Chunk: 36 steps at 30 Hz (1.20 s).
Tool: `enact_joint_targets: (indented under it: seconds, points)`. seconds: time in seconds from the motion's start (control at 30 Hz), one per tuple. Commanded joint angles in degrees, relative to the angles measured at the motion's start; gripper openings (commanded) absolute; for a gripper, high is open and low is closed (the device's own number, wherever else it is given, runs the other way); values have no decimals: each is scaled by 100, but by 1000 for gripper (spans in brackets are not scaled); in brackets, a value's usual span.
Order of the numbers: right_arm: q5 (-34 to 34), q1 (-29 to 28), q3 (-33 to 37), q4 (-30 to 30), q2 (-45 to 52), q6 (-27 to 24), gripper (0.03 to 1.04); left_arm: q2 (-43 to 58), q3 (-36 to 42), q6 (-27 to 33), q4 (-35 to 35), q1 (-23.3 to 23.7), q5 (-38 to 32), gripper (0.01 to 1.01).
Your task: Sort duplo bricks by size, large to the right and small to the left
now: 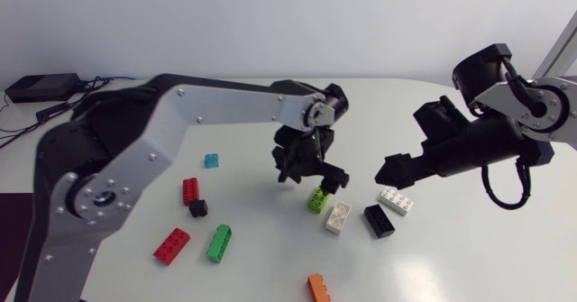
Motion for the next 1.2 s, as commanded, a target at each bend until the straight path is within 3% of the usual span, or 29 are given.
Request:
enact_joint_targets:
  seconds: [0.0,0.13,0.3,0.4,0.63,0.83,1.17]
  points:
    - [-38,398,-14,-322,-307,276,1005,-889,-423,133,-68,440,-6,987]
    - [-38,1215,-322,-780,-614,785,1005,-1795,-1293,273,91,1020,-6,987]
    - [-3,2498,-796,-876,-1001,1779,992,-2568,-2199,467,275,1688,-6,987]
    - [59,2929,-981,-859,-992,2227,992,-2946,-2752,511,442,1969,2,987]
    - [76,3280,-1271,-569,-403,2130,961,-3579,-3930,730,794,2110,-6,987]
    - [76,3606,-1508,3,493,2060,962,-4027,-4554,1258,847,2136,-6,987]
    - [164,4098,-955,-50,915,2130,951,-4695,-5037,1732,811,2136,-6,987]
